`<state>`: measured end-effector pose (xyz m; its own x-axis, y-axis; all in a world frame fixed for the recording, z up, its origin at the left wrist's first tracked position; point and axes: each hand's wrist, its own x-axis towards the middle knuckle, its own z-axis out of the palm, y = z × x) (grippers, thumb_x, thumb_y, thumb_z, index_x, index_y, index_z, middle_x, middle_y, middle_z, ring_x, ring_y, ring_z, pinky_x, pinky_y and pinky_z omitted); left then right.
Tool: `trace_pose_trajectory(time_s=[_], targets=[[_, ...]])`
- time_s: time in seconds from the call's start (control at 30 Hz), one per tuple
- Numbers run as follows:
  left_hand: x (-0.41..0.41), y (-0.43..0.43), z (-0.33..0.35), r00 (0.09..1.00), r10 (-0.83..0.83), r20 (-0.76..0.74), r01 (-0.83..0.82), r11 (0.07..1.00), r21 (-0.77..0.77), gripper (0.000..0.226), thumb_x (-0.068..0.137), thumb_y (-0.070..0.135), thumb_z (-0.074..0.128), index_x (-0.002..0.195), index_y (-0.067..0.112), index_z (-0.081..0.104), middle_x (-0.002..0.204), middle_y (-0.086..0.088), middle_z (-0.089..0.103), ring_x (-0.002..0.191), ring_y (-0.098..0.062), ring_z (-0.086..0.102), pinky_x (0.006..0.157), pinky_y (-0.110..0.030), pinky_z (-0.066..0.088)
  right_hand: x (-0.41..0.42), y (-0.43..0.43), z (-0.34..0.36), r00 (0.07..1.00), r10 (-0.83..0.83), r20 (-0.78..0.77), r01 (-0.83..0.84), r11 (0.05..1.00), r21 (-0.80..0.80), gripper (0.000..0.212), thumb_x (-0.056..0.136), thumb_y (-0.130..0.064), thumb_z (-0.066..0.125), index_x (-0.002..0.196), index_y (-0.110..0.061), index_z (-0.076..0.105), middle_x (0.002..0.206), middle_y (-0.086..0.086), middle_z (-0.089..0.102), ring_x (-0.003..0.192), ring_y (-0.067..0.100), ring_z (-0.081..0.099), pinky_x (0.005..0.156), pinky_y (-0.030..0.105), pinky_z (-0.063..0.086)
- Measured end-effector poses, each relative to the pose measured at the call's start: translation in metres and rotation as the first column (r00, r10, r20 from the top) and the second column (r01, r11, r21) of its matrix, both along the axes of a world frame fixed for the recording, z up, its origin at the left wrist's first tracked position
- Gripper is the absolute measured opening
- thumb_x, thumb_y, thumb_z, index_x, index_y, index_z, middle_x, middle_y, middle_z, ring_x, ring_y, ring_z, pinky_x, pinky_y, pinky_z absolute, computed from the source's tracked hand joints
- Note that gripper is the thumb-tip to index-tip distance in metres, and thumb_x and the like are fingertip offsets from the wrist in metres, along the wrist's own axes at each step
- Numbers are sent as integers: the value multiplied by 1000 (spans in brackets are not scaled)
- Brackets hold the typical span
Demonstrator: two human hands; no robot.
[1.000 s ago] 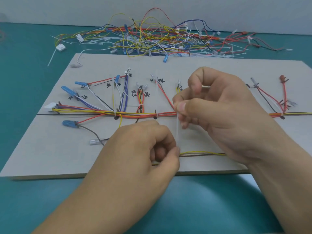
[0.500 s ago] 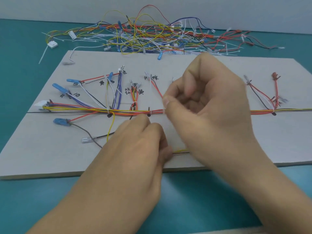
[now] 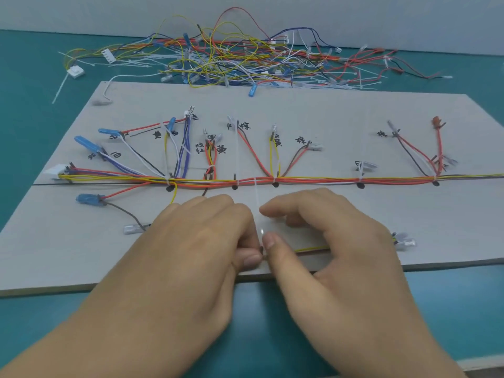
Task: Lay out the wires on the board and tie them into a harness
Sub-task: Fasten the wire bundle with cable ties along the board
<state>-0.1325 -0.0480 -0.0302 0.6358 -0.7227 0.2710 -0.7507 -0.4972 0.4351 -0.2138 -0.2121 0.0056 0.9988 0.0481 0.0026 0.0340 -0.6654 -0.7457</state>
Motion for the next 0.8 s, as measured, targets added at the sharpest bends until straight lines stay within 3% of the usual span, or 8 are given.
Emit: trace_pose_trajectory(time_s=[0.07,0.13,0.27,0.37,0.47,0.57,0.67,0.8], targets=[[2,2,-3,1000,-15,-4,15,1000,-15,16,81,37,60,82,39,44,78,21,37,69,-6,46,57,-42,46,4,0,-8,979,-177,102,181,983,-33,22,85,-38,60,106,-39,66,92,-27,61,97,-4,58,93,30,46],[5,-1,-3,1000,-15,24,16,1000,-19,14,81,39,59,83,38,45,77,22,34,69,-7,45,56,-43,47,-2,-1,-12,988,-143,63,138,987,83,32,78,-41,56,109,-43,60,90,-21,67,91,5,61,91,38,47],[-1,2,1,997,-18,69,25,994,-109,7,86,35,65,83,35,59,79,20,44,73,-6,51,63,-39,48,2,-4,-12,967,-168,189,163,986,45,28,78,-22,67,101,-37,63,83,-17,66,83,8,64,76,16,48],[12,35,12,1000,-3,13,6,969,-247,8,95,45,62,93,40,68,90,20,61,86,-4,62,76,-31,47,-4,-3,-8,940,-243,239,258,965,-36,31,74,-27,68,101,-41,64,90,-20,67,92,2,62,77,6,42],[57,94,26,958,272,-86,-284,942,-178,33,80,79,54,94,54,71,91,18,69,82,-5,65,79,-37,53,3,-3,0,909,-286,303,338,932,-133,37,73,-35,66,107,-48,61,101,-21,63,100,2,55,75,11,40],[85,152,27,938,326,-117,-332,942,-42,51,52,96,60,89,64,73,100,15,74,75,4,67,73,-17,52,18,2,15,899,-278,339,339,931,-138,33,74,-36,63,106,-43,58,101,-17,57,98,5,53,73,21,42],[81,150,17,963,251,-101,-248,968,41,43,80,83,58,108,54,72,107,20,70,90,-3,66,75,-17,46,38,12,23,947,-146,285,225,937,-269,29,77,-39,58,106,-42,55,98,-16,54,93,7,52,75,32,48],[83,144,8,971,238,-13,-238,970,-43,21,90,68,61,101,54,71,105,19,69,91,-4,66,73,-12,41,62,30,22,971,-14,238,127,874,-468,29,79,-35,55,108,-39,55,99,-11,52,95,21,48,81,43,44]])
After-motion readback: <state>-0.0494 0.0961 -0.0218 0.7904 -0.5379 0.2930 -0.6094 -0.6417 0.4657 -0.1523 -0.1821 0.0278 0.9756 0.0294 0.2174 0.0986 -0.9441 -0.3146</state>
